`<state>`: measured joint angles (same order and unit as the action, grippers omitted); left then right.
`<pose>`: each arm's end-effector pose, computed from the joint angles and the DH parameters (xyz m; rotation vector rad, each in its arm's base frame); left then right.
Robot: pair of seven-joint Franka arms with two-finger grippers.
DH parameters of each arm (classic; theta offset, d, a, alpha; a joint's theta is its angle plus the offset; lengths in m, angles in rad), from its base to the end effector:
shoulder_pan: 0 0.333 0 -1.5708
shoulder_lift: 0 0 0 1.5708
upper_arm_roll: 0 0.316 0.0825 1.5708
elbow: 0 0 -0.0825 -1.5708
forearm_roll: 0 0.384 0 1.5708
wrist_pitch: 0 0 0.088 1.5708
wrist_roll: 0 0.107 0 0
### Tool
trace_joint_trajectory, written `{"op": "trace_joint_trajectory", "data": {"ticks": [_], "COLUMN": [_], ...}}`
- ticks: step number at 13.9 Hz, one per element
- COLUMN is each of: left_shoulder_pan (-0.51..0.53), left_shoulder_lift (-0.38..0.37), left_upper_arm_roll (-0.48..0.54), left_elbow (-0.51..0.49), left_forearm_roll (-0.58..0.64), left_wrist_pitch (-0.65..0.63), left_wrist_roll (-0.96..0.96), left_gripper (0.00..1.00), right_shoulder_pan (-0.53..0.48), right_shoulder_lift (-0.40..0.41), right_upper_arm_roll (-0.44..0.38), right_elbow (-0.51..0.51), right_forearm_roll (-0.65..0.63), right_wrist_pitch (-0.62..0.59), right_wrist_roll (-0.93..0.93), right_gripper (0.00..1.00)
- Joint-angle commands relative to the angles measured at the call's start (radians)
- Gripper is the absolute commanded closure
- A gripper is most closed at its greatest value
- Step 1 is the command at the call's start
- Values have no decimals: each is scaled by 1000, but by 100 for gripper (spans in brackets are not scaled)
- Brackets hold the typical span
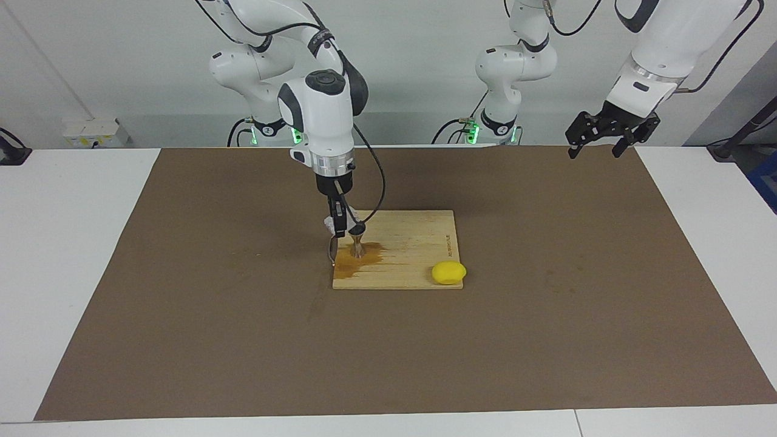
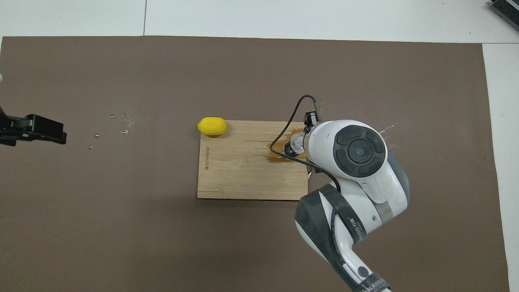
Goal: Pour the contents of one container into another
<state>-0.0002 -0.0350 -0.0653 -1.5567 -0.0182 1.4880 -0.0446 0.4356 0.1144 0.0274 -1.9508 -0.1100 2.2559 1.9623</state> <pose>0.5339 -0.0378 0.6430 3.1269 -0.0344 -0.0541 0.5401 0.2658 0.4397 -2.2464 1.9669 -0.2242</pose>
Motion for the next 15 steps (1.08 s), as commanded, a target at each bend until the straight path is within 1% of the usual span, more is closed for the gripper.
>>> {"op": "trace_joint_trajectory", "data": {"ticks": [1,2,4,7,9,12,15], "left_shoulder_pan": [-23,-20,41,39,42,37,26], "left_shoulder_lift": [-11,-14,-14,-11,-13,-37,-43], "left_upper_arm_roll": [21,15,-42,-45,-48,-45,-44], "left_elbow": [1,1,9,10,12,-29,-36], "left_forearm_roll": [-6,-6,-15,-10,-3,-5,-5], "left_wrist_pitch": [-25,-28,-35,-52,-48,-22,-22], "left_wrist_roll": [6,5,5,5,8,11,9], "left_gripper": [0,0,0,0,0,0,0], "right_shoulder_pan": [-27,-38,-54,-72,-106,-175,-265], "right_shoulder_lift": [-10,-9,-9,-9,-9,-13,-12], "right_upper_arm_roll": [8,8,8,8,9,8,8], "right_elbow": [-2,-2,-7,-14,-19,-43,-83], "right_forearm_roll": [79,119,189,283,361,541,651], "right_wrist_pitch": [2,4,4,8,1,1,-4], "right_wrist_roll": [15,12,4,-20,-98,-224,-360], "right_gripper": [91,91,91,91,92,92,93]}}
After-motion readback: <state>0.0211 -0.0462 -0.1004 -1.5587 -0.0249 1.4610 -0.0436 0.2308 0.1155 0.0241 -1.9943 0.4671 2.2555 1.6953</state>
